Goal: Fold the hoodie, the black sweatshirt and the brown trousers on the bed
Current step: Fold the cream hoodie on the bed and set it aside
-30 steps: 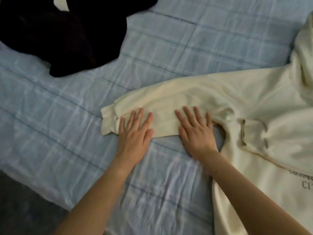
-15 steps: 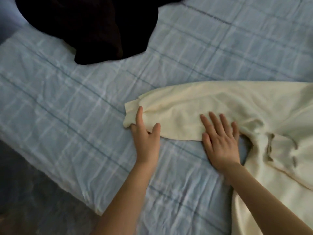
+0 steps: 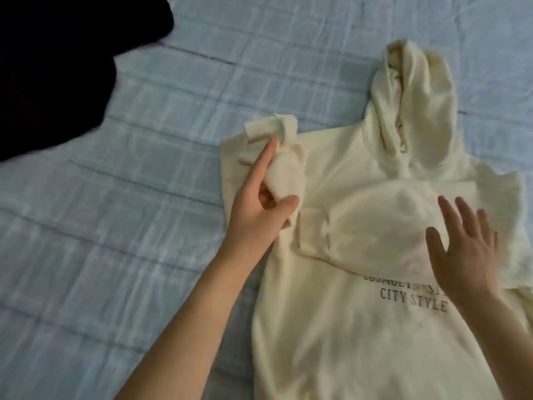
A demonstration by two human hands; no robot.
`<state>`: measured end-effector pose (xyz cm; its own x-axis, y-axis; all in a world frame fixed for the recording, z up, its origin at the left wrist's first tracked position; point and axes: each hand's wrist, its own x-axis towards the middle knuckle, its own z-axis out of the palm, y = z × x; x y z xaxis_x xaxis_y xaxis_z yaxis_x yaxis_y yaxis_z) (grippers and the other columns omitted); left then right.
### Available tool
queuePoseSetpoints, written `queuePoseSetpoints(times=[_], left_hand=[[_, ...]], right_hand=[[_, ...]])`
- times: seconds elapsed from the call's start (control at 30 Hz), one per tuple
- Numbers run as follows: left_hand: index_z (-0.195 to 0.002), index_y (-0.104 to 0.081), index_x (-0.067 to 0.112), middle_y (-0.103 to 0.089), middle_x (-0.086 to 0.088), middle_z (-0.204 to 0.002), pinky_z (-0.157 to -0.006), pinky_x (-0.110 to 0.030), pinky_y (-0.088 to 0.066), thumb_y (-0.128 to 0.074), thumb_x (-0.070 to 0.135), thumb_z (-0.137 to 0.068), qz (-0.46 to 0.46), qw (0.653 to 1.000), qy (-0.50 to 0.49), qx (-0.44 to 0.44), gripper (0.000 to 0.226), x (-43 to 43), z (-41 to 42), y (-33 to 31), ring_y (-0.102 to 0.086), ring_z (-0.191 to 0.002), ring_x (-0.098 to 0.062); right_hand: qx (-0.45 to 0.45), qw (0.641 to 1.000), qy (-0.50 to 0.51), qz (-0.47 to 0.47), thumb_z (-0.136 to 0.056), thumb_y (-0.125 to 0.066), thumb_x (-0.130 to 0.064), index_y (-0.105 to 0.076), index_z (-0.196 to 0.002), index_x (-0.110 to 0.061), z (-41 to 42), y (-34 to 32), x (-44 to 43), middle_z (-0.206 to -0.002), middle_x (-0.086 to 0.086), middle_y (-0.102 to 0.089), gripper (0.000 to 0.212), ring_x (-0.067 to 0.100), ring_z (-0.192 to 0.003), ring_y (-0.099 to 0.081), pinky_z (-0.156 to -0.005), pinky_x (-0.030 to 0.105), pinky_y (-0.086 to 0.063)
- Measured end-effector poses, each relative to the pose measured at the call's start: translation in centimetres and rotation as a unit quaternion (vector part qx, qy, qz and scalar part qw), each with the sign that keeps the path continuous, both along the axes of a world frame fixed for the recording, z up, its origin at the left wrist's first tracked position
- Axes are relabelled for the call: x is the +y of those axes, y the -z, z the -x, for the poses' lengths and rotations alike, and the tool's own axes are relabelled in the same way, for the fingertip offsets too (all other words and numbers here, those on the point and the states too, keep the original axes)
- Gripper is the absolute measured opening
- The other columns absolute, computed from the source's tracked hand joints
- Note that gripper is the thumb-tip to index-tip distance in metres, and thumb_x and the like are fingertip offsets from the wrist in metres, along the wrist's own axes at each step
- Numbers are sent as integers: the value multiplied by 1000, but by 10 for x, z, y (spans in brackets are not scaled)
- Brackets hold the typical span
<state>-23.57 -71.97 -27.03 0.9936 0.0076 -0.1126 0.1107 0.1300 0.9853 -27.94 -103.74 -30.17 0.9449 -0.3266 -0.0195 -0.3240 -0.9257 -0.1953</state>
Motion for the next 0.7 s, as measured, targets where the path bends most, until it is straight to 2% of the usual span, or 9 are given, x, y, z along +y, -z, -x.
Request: queuePoseSetpoints(times=[0.13,0.2,0.27,0.37,0.47,0.53,0.63,0.7], left_hand=[[-130,-43,66,-67,25,-111,-68,-28,-58,-70,7,-75,1,994,102,39,85,-101,-9,3,-66,-98,-3],[-132,-44,63,-68,26,-109,-68,-26,-57,-70,4,-77,15,989,140,54,85,-146,-12,10,-65,-98,-1],[-131,-45,62,-68,25,-105,-70,-26,-57,-70,3,-76,20,985,160,60,85,-184,-13,19,-64,-96,-2],[-130,-45,64,-68,19,-100,-70,-27,-58,-71,7,-73,18,981,181,67,85,-232,-11,33,-62,-91,-4],[-125,-44,69,-67,23,-96,-70,-30,-58,-71,9,-73,2,976,209,65,85,-268,-6,48,-60,-86,-3],[-130,-43,65,-65,26,-100,-75,-27,-56,-70,2,-75,-27,973,220,62,87,-284,-3,60,-60,-91,-2],[-145,-39,44,-55,22,-122,-86,-11,-46,-70,-5,-77,-92,967,232,56,89,-297,-1,69,-56,-105,-2],[-143,-39,48,-53,28,-122,-86,-11,-47,-73,3,-74,-119,965,229,40,89,-300,-1,67,-58,-100,-2]], right_hand=[[57,997,14,44,-100,-18,-51,-19,-159,-37,18,16,-79,-167,0,-15,61,31,-154,-6,-122,58,-7],[76,996,43,21,-98,-15,-52,-16,-159,-38,20,30,-106,-168,-1,-11,62,29,-154,-5,-123,54,-5],[89,995,46,2,-103,-19,-47,-14,-159,-39,18,47,-121,-168,-2,-10,56,27,-155,-3,-124,50,-5],[36,998,31,-51,-105,-36,-39,-25,-158,-36,18,61,-136,-166,-3,-20,54,25,-154,-9,-124,45,-9],[-32,993,11,-111,-98,-41,-41,-39,-153,-30,29,62,-163,-163,-4,-29,56,19,-151,-20,-121,35,-17],[-40,991,-10,-129,-97,-41,-44,-40,-152,-33,36,64,-177,-163,-11,-27,56,12,-151,-19,-120,29,-18],[-32,990,-23,-132,-98,-40,-44,-39,-152,-35,37,67,-179,-162,-15,-26,55,8,-151,-17,-114,15,-11],[-45,986,-14,-160,-97,-41,-42,-43,-150,-34,36,68,-177,-160,-18,-28,53,5,-150,-18,-110,4,-7]])
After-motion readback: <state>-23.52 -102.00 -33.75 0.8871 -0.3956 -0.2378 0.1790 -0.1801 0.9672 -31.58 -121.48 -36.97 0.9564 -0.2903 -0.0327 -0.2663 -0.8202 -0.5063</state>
